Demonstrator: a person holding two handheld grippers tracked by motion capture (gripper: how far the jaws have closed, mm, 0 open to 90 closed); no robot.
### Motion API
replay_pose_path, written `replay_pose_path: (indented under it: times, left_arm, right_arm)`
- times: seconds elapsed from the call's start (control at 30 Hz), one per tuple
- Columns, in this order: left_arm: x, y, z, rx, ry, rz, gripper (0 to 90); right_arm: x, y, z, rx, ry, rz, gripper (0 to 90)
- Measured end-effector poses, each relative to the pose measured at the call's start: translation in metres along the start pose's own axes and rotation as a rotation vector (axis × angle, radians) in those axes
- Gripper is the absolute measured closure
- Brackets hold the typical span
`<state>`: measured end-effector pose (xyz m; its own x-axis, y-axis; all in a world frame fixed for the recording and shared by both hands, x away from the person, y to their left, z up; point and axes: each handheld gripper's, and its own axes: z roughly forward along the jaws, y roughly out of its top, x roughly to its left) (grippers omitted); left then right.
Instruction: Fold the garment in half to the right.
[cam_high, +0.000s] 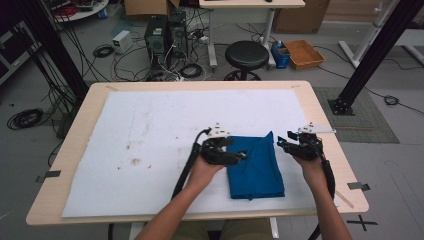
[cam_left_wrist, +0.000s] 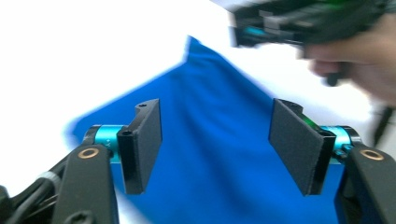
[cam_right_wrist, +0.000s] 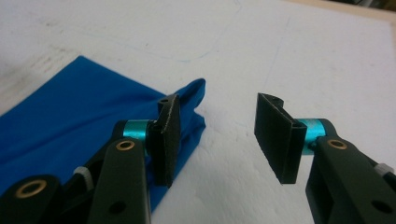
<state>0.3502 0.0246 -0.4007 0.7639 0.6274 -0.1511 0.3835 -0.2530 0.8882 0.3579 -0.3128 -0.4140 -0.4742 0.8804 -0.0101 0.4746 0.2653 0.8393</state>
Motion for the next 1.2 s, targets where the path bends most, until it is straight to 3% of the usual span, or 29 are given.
replay_pose_path:
  times: [0.1,0.23,0.33,0.43,0.53,0.67,0.77,0.87,0.93,1.0,1.1,1.17,1.2]
  left_arm:
    - [0.022,-0.011,-0.025,-0.031,0.049,0.001,31.1]
    - [0.047,-0.031,-0.055,-0.046,0.096,-0.045,31.0]
    - [0.062,-0.047,-0.075,-0.047,0.132,-0.082,30.9]
    - [0.074,-0.06,-0.093,-0.058,0.153,-0.115,30.9]
    - [0.08,-0.069,-0.106,-0.06,0.165,-0.121,31.0]
    - [0.083,-0.08,-0.117,-0.059,0.169,-0.122,30.9]
    - [0.085,-0.082,-0.121,-0.063,0.167,-0.118,30.9]
    - [0.085,-0.081,-0.124,-0.086,0.167,-0.127,30.9]
    - [0.084,-0.081,-0.125,-0.09,0.165,-0.127,30.9]
    - [0.084,-0.081,-0.125,-0.086,0.165,-0.124,30.9]
    - [0.084,-0.083,-0.122,-0.081,0.162,-0.13,31.0]
    - [0.084,-0.083,-0.12,-0.072,0.155,-0.13,30.9]
    - [0.084,-0.083,-0.12,-0.072,0.153,-0.127,30.9]
  right_arm:
    - [0.011,-0.005,-0.014,0.001,0.04,-0.036,61.7]
    - [0.032,-0.014,-0.022,0.032,0.152,-0.082,65.8]
    - [0.047,-0.022,-0.022,0.079,0.189,-0.145,71.0]
    - [0.056,-0.029,-0.019,0.139,0.194,-0.196,77.7]
    - [0.06,-0.037,-0.016,0.222,0.135,-0.263,79.3]
    - [0.055,-0.042,-0.025,0.241,0.104,-0.235,77.5]
    - [0.047,-0.047,-0.034,0.27,0.108,-0.149,65.9]
    - [0.042,-0.044,-0.041,0.286,0.095,-0.132,62.3]
    - [0.042,-0.037,-0.047,0.26,0.064,-0.134,56.0]
    - [0.043,-0.028,-0.051,0.184,0.056,-0.118,53.2]
    - [0.046,-0.012,-0.039,0.091,0.059,-0.137,58.2]
    - [0.047,-0.001,-0.017,0.09,0.11,-0.124,68.0]
    - [0.047,0.004,-0.002,0.103,0.113,-0.116,71.7]
